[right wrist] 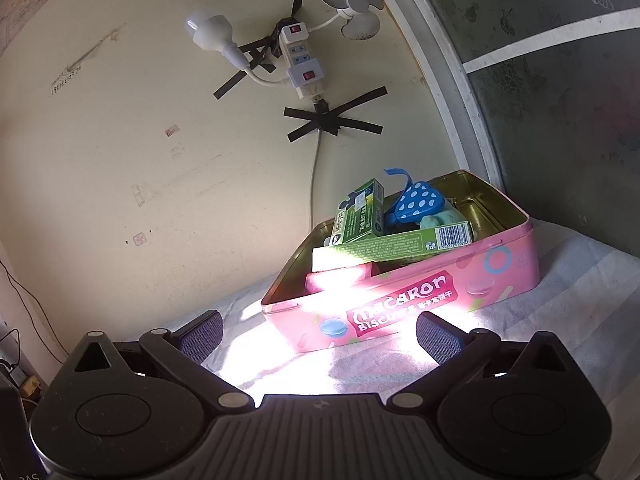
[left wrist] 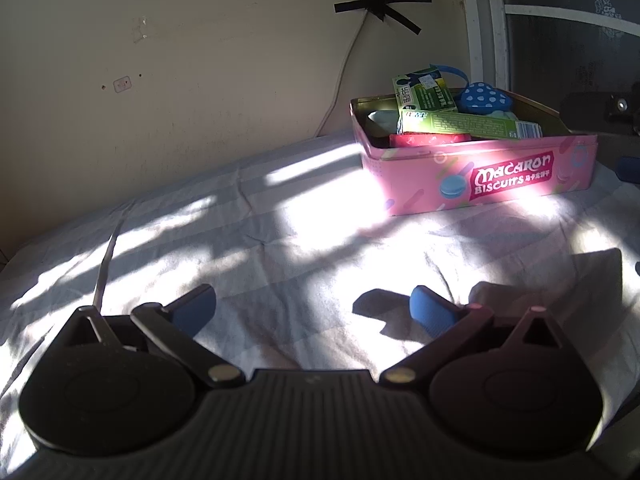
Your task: Organize objects
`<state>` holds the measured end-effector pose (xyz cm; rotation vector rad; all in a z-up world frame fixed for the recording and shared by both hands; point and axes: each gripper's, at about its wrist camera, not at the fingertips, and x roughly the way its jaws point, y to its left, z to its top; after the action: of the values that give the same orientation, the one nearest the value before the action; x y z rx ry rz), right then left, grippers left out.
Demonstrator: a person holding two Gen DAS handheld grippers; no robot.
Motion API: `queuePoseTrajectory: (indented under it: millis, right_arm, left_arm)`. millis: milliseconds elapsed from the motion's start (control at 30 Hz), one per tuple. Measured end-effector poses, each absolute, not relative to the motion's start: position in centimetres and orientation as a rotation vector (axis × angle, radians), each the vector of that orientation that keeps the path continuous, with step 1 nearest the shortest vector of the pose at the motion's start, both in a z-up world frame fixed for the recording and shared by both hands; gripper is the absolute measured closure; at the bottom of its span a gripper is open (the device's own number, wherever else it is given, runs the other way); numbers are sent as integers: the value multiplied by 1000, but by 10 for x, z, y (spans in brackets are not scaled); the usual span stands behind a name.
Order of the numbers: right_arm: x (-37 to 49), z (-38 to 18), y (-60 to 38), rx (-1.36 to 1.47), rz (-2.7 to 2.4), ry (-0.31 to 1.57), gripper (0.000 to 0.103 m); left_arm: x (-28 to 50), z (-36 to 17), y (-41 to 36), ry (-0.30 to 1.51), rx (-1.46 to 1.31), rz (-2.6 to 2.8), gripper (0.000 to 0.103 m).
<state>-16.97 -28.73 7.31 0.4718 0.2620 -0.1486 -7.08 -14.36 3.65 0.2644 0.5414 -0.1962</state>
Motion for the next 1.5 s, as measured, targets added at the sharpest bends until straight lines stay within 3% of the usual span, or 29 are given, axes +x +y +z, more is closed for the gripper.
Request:
queuePoseTrajectory:
  millis: [1500]
  right_arm:
    - [-158, 66, -290, 452, -157, 282, 5]
  left_arm:
    - [-58, 26, -136, 624, 241, -213, 0]
